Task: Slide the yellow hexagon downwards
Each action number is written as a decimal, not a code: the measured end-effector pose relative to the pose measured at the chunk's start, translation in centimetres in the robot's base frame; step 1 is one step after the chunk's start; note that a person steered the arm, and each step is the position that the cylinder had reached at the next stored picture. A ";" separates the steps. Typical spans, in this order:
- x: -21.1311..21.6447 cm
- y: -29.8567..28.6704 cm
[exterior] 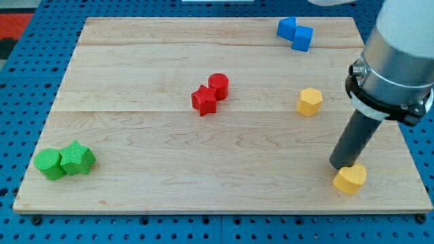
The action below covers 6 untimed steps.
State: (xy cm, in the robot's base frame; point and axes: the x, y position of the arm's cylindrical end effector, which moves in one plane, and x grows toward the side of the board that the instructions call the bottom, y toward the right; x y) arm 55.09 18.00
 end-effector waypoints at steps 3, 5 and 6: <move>-13.5 4.0; -14.0 -3.6; -12.0 -3.6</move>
State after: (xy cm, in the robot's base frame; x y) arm 43.09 14.39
